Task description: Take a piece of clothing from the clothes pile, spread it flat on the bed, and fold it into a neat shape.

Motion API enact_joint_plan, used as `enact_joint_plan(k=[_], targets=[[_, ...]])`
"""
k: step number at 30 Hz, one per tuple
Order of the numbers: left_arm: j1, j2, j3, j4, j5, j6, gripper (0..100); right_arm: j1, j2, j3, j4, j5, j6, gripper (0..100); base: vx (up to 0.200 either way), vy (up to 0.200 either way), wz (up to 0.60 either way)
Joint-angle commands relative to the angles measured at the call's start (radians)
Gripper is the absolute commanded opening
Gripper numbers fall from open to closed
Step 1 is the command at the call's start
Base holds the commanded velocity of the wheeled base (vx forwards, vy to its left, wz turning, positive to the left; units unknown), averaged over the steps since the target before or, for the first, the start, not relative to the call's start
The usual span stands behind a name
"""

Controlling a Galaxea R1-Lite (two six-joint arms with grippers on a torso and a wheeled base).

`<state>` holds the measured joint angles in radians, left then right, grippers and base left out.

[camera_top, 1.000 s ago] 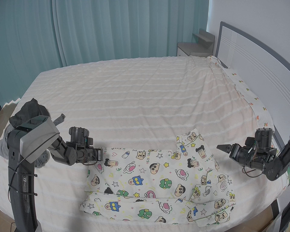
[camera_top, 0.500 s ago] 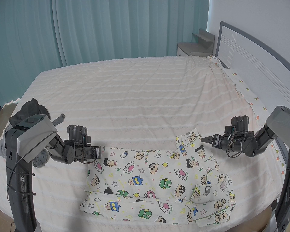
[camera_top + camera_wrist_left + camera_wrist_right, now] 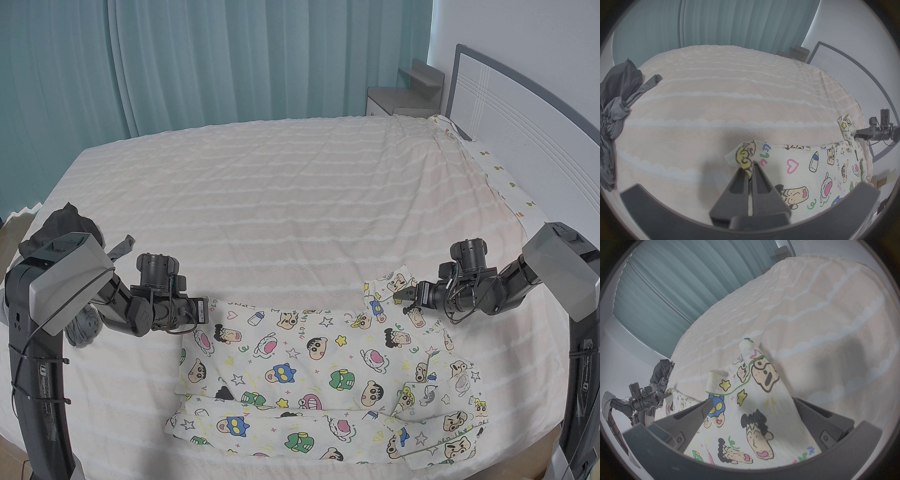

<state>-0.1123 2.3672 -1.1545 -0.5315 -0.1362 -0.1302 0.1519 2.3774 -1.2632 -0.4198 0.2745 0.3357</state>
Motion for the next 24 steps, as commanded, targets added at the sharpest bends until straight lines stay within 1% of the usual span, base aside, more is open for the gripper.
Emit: enact_joint_plan(k=[1, 2, 3, 5, 6, 7, 12, 17, 20, 24], targets=[[-0.003, -0.008, 0.001, -0.001, 0.001, 0.0, 0, 0.009, 0.043, -0.065, 0.027, 0.0, 0.0, 100, 0.0, 0.0, 0.0], [-0.003, -0.011, 0.002, 0.001, 0.001, 0.0, 0, 0.008, 0.048, -0.074, 0.03, 0.0, 0.0, 100, 0.0, 0.0, 0.0], [-0.003, -0.016, 0.004, 0.002, 0.001, 0.0, 0, 0.008, 0.052, -0.085, 0.038, 0.0, 0.0, 0, 0.0, 0.0, 0.0], [-0.003, -0.019, 0.007, 0.002, 0.0, 0.0, 0, 0.008, 0.054, -0.091, 0.05, 0.002, 0.0, 0, 0.0, 0.0, 0.0], [-0.003, -0.019, 0.007, 0.002, 0.001, 0.0, 0, 0.006, 0.054, -0.102, 0.095, 0.003, 0.0, 0, 0.0, 0.0, 0.0], [-0.004, -0.019, 0.007, 0.002, 0.0, 0.0, 0, 0.006, 0.055, -0.105, 0.104, 0.003, 0.0, 0, 0.0, 0.0, 0.0], [-0.006, -0.022, 0.009, 0.002, 0.001, 0.0, 0, -0.003, 0.055, -0.108, 0.095, 0.005, 0.008, 0, 0.0, 0.0, 0.0], [-0.006, -0.029, 0.015, -0.004, 0.02, 0.001, 0, -0.017, 0.054, -0.093, 0.022, -0.001, 0.008, 0, 0.0, 0.0, 0.0], [-0.006, -0.043, 0.022, -0.004, 0.036, 0.003, 0, -0.031, 0.046, -0.058, -0.062, -0.004, 0.011, 0, 0.0, 0.0, 0.0], [-0.006, -0.062, 0.029, -0.005, 0.038, 0.0, 0, -0.04, 0.016, 0.004, -0.128, -0.001, 0.016, 0, 0.0, 0.0, 0.0]])
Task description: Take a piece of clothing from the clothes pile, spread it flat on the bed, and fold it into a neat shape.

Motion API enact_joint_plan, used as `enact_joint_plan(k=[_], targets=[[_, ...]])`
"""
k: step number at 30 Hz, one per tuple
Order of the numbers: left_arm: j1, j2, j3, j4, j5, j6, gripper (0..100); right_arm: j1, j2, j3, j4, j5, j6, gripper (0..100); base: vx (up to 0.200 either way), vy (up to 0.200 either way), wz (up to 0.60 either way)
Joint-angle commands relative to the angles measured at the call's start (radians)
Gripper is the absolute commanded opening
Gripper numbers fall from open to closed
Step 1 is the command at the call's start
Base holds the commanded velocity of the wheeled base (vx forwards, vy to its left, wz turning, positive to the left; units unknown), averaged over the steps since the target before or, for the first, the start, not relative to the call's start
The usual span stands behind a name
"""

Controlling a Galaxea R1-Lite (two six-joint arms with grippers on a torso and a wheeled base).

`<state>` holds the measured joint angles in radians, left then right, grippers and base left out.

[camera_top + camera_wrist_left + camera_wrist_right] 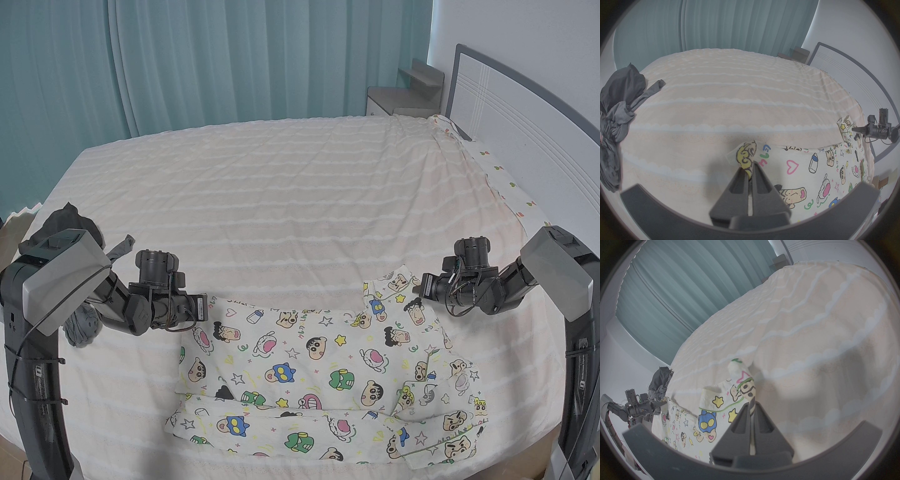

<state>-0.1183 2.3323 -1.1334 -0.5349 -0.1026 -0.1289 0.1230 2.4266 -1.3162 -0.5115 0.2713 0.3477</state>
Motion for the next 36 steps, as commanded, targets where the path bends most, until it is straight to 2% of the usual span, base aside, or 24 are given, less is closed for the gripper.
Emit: enact_joint_plan(k=[1, 15, 16, 21, 27, 34, 35, 36], targets=[[0.002, -0.03, 0.009, -0.002, 0.006, -0.001, 0, -0.013, -0.038, 0.068, -0.042, 0.002, 0.004, 0, 0.0, 0.0, 0.0], [0.0, -0.042, 0.053, -0.031, 0.012, -0.006, 0, -0.013, -0.029, 0.075, -0.035, 0.043, -0.001, 0, 0.0, 0.0, 0.0], [0.0, -0.042, 0.053, -0.03, 0.012, -0.006, 0, -0.013, -0.029, 0.074, -0.035, 0.046, -0.001, 100, 0.0, 0.0, 0.0], [0.0, -0.039, 0.053, -0.031, 0.012, -0.006, 0, -0.013, -0.034, 0.075, -0.022, 0.109, 0.001, 100, 0.0, 0.0, 0.0], [0.0, -0.039, 0.055, -0.031, 0.011, -0.006, 0, -0.009, -0.031, 0.048, 0.068, 0.164, -0.003, 100, 0.0, 0.0, 0.0], [-0.004, -0.034, 0.055, -0.031, 0.011, -0.008, 0, 0.018, -0.012, 0.029, 0.079, 0.175, -0.01, 100, 0.0, 0.0, 0.0], [-0.006, -0.033, 0.055, -0.031, 0.011, -0.008, 0, 0.024, -0.012, 0.025, 0.107, 0.175, -0.01, 0, 0.0, 0.0, 0.0], [-0.007, -0.033, 0.055, -0.031, 0.011, -0.008, 0, 0.027, -0.014, 0.017, 0.137, 0.175, -0.012, 0, 0.0, 0.0, 0.0]])
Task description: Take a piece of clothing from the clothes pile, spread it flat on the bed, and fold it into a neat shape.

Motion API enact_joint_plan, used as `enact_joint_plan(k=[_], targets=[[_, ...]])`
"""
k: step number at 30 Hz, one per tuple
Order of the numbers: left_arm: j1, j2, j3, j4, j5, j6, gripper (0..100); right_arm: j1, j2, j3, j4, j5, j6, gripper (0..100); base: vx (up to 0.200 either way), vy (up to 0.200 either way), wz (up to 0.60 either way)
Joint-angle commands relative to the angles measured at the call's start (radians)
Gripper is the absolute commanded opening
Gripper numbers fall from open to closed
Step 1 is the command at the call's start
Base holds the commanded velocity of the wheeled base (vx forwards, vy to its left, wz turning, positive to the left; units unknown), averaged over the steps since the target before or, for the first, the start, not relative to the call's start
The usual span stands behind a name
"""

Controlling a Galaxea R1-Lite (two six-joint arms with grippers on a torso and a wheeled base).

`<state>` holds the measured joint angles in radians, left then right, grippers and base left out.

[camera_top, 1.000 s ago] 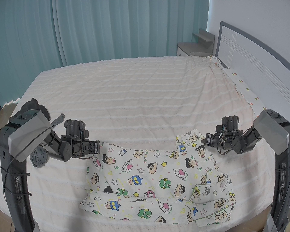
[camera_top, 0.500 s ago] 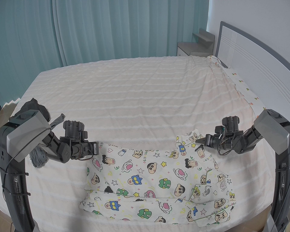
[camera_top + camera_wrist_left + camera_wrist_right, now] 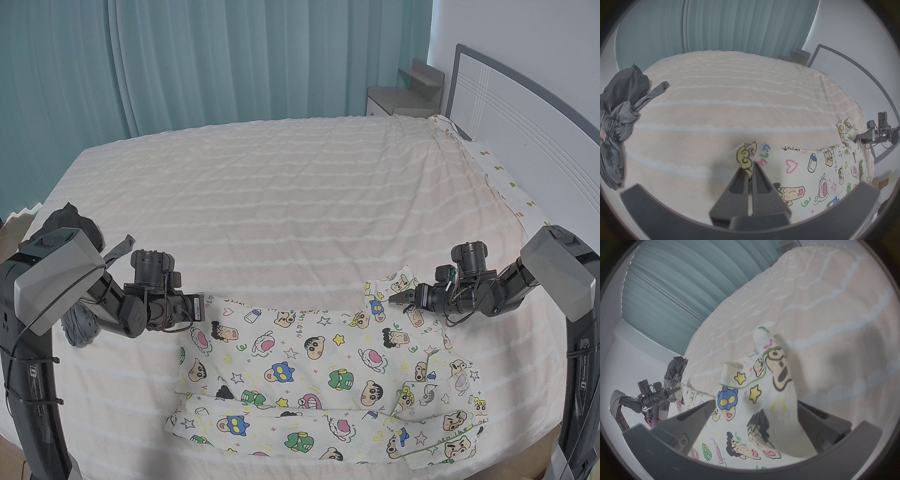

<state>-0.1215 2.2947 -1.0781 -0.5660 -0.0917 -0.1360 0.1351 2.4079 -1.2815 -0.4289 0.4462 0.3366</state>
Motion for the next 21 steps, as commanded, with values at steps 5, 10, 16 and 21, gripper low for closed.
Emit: enact_joint_plan(k=[5, 10, 16, 21], targets=[[-0.004, 0.005, -0.002, 0.0, 0.0, -0.001, 0, 0.017, 0.01, -0.05, 0.148, 0.0, -0.041, 0, 0.0, 0.0, 0.0], [-0.004, 0.003, 0.0, -0.014, 0.001, 0.001, 0, 0.009, 0.005, -0.05, 0.133, 0.002, -0.036, 0, 0.0, 0.0, 0.0], [-0.004, -0.004, 0.055, -0.129, 0.003, 0.004, 0, -0.019, -0.027, 0.024, 0.012, 0.003, -0.019, 0, 0.0, 0.0, 0.0], [-0.004, -0.014, 0.096, -0.183, 0.021, 0.003, 0, -0.04, -0.049, 0.09, -0.091, 0.005, -0.013, 0, 0.0, 0.0, 0.0]])
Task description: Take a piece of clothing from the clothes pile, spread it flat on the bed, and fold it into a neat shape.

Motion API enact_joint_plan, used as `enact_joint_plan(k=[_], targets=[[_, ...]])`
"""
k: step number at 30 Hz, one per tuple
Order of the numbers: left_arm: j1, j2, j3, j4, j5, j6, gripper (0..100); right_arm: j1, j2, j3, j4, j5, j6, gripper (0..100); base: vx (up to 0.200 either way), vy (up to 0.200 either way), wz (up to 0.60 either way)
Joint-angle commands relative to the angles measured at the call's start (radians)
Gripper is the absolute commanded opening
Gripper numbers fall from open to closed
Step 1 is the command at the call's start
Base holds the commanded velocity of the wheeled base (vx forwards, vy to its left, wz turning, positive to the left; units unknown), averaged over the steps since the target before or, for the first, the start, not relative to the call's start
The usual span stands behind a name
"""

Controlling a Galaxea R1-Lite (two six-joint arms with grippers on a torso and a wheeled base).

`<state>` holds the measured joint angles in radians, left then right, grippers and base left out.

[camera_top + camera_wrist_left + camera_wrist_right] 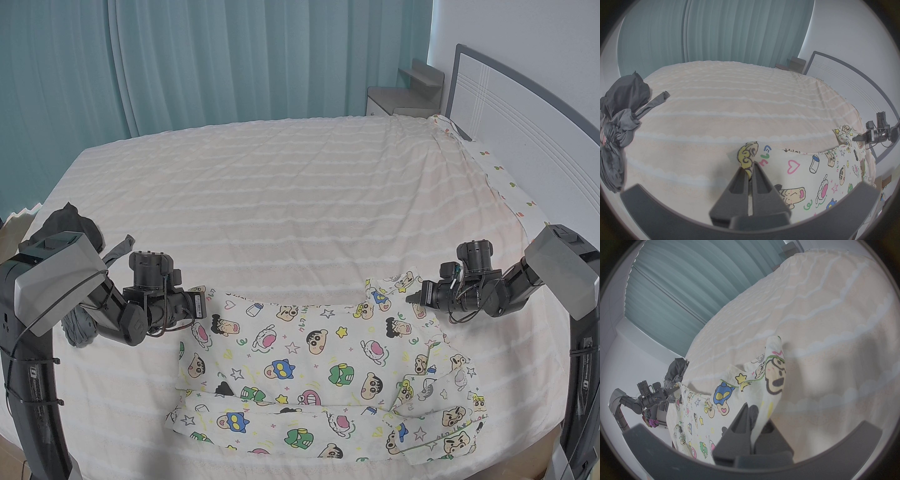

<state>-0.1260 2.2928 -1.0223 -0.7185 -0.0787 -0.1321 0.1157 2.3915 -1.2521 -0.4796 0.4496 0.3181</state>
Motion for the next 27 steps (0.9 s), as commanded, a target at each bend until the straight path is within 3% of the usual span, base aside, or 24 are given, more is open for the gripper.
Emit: enact_joint_plan(k=[1, 13, 27], targets=[[0.002, -0.016, 0.047, -0.035, 0.008, -0.003, 0, -0.021, -0.035, 0.068, -0.05, 0.001, 0.004, 0, 0.0, 0.0, 0.0], [0.002, -0.058, 0.077, -0.047, 0.008, -0.004, 0, -0.022, -0.1, 0.175, -0.168, 0.003, 0.006, 0, 0.0, 0.0, 0.0], [0.0, -0.168, 0.209, -0.05, -0.006, 0.002, 0, -0.036, -0.224, 0.385, -0.252, 0.106, -0.007, 0, 0.0, 0.0, 0.0]])
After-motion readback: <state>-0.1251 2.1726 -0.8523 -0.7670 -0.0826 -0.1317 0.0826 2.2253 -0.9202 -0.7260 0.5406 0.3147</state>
